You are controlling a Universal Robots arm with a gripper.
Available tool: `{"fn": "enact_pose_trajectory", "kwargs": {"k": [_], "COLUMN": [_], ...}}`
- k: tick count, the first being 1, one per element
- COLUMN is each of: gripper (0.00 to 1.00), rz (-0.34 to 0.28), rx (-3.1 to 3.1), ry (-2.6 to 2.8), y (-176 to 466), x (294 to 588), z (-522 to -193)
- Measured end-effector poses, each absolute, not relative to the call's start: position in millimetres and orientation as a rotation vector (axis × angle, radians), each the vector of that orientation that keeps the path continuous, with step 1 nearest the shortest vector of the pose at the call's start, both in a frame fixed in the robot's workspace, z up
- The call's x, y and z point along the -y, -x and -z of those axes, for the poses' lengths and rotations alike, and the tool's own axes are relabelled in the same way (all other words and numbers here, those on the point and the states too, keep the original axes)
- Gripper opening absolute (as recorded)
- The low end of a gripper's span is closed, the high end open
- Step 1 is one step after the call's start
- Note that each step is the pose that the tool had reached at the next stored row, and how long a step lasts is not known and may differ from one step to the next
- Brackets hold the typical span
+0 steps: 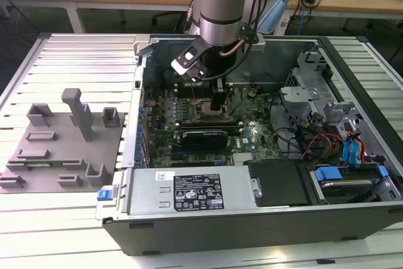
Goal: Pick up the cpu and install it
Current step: 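Place the cpu into insertion slot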
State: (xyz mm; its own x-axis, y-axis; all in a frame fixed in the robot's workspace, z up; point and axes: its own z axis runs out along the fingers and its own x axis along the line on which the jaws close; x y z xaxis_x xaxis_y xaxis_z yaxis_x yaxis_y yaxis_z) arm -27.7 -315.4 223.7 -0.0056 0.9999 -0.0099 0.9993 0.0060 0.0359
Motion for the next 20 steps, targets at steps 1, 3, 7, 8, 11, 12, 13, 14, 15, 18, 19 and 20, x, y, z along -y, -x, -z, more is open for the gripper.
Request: {"fn": "enact_pose_trajectory", "kwargs": {"k": [1,3,7,8,11,12,13,14,15,18,19,20], "gripper": [0.47,0.35,0.17,0.11,0.11,0.11,0.11,0.11,0.11,0.11,0.11,0.11], "rz": [-0.029,-0.029,-0.029,-0.029,-0.029,-0.028,-0.028,-0.028,-0.028,-0.028,-0.028,-0.028], "rx": [-2.205,-2.205,-2.205,-2.205,-2.205,-2.204,-2.203,-2.198,-2.196,-2.188,-2.185,-2.183], "ry": [-2.192,-2.192,-2.192,-2.192,-2.192,-2.193,-2.194,-2.198,-2.2,-2.209,-2.212,-2.214], "y": [27.7,27.7,27.7,27.7,27.7,27.7,27.8,27.7,27.7,27.7,27.7,27.7], "x": [315.4,315.4,315.4,315.4,315.4,315.4,315.4,315.4,315.4,315.4,315.3,315.3], "z": [-223.7,-223.9,-224.2,-224.3,-224.6,-224.6,-224.6,-224.5,-224.3,-223.8,-223.2,-222.5]}}
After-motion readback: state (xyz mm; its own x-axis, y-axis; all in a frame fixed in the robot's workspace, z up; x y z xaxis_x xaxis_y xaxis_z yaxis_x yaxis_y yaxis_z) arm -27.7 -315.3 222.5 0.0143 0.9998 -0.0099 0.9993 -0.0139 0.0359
